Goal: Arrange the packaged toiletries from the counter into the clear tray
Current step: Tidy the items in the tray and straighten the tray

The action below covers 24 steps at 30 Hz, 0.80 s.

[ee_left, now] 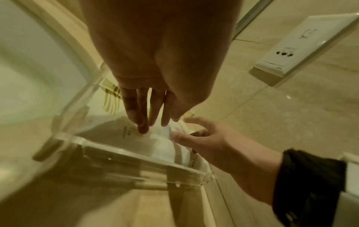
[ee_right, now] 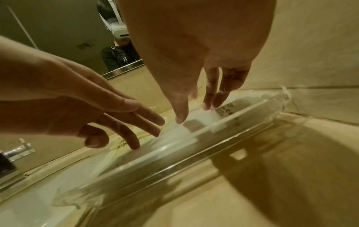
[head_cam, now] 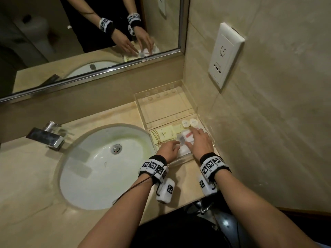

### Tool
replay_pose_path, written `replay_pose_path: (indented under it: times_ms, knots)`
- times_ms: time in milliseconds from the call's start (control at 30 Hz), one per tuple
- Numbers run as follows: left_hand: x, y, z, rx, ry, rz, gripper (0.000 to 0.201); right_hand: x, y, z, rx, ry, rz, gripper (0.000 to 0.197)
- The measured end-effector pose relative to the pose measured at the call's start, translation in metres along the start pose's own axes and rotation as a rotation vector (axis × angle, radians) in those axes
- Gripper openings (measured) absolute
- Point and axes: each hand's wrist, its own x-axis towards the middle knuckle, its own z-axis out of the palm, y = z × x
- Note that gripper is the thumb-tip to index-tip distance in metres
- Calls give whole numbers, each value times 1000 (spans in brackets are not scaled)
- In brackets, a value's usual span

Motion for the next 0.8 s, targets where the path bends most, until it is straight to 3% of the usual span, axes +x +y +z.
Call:
replay_pose_path:
  times_ms: [233, 333, 467, 633, 800]
  knots:
    - [3, 4, 4, -34, 6, -21, 34, 3, 0, -2, -116, -98, 61, 59]
    - [2, -6, -10, -5, 184, 14, 25, 5, -6, -5, -38, -72, 66, 53]
    - [5, -32, -27, 170, 384, 31, 18, 13, -26, -3, 153, -37, -78, 41]
    - [11, -39, -39, 313, 330, 28, 32, 28, -45, 8, 71, -100, -124, 41]
    - [20, -40, -30, 371, 299, 3, 31, 36, -45, 17, 16, -113, -151, 35]
